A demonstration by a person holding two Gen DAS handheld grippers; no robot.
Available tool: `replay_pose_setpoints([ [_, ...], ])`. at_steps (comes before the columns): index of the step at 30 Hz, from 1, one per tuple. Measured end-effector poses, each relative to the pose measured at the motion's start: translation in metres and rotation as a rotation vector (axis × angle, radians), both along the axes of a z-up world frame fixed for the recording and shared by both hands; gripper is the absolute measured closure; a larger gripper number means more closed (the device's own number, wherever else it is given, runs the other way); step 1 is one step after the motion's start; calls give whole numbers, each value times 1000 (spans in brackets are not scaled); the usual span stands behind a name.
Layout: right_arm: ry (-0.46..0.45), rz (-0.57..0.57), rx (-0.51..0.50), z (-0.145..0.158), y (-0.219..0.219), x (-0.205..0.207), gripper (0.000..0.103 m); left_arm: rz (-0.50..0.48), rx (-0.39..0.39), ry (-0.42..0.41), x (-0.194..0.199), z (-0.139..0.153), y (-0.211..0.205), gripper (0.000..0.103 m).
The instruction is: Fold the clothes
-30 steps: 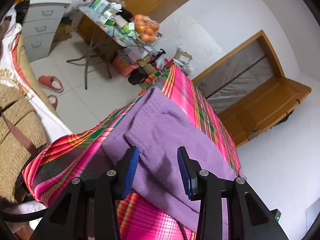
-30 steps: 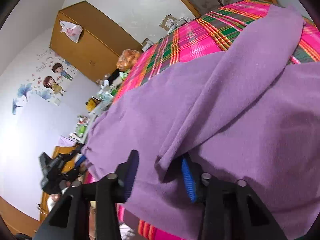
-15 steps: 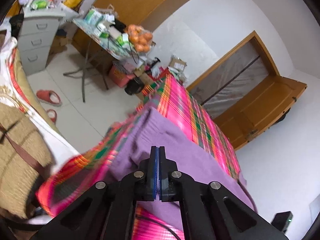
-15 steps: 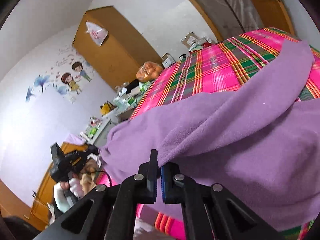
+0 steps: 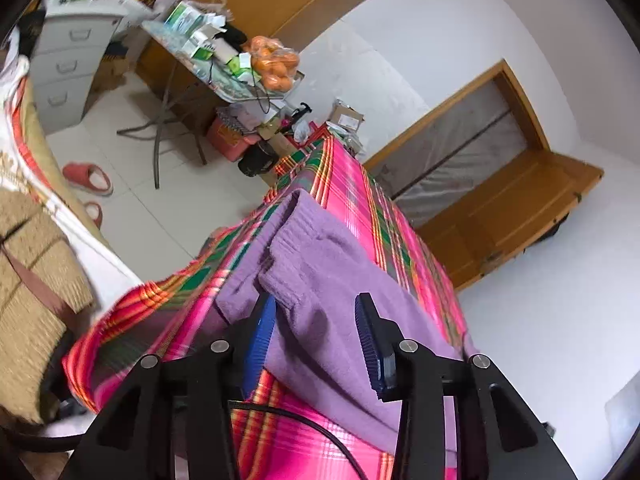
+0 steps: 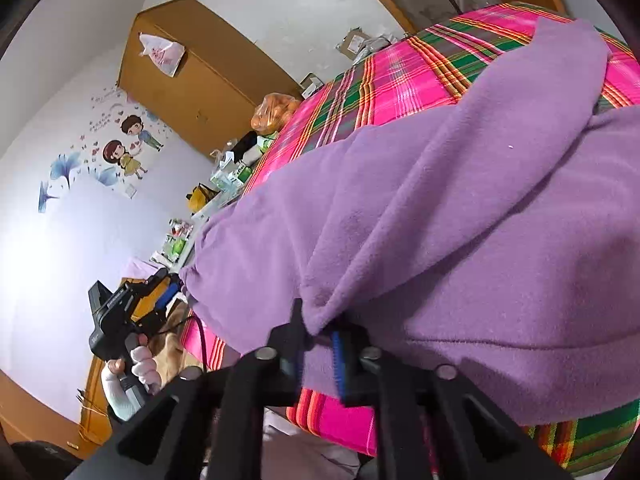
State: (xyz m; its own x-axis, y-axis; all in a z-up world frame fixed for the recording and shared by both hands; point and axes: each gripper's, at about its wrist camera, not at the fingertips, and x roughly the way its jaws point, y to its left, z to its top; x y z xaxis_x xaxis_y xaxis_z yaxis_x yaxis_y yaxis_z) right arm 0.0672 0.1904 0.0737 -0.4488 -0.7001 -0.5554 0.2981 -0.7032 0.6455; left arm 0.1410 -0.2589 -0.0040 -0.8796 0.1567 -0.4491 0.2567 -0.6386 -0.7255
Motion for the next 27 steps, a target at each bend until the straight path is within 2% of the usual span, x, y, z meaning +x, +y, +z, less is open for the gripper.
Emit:
replay_pose_setpoints([
  [5,-12,-11,-1,-1,-7,-6,87,-5,-2,-22,-13,1,8,59],
  [8,-38,-14,-16,-8,-8,-9,87,8,12,-104,-30,-8,9,60],
  [9,-43,-19,-16,-10,-7,-10,87,-1,6,-107,-33,-8,11,62],
  [11,-20,-21,-12,-7,-6,-8,89,-17,-9,-115,-39,-9,13,78],
  [12,-8,-22,-10,-6,-5,-7,98,-16,-24,-116,-40,-8,14,99],
  [18,97,-5,-14,16,-2,11,100,4,-31,-54,-22,5,2,100],
  [22,28,7,1,-7,-7,7,100,3,-30,-104,-21,-11,-4,100],
  [25,11,11,-4,-20,-9,9,100,-8,-22,-127,-22,-22,-6,100],
  [27,16,24,11,-18,-9,10,100,-15,-18,-125,-20,-23,-8,100],
])
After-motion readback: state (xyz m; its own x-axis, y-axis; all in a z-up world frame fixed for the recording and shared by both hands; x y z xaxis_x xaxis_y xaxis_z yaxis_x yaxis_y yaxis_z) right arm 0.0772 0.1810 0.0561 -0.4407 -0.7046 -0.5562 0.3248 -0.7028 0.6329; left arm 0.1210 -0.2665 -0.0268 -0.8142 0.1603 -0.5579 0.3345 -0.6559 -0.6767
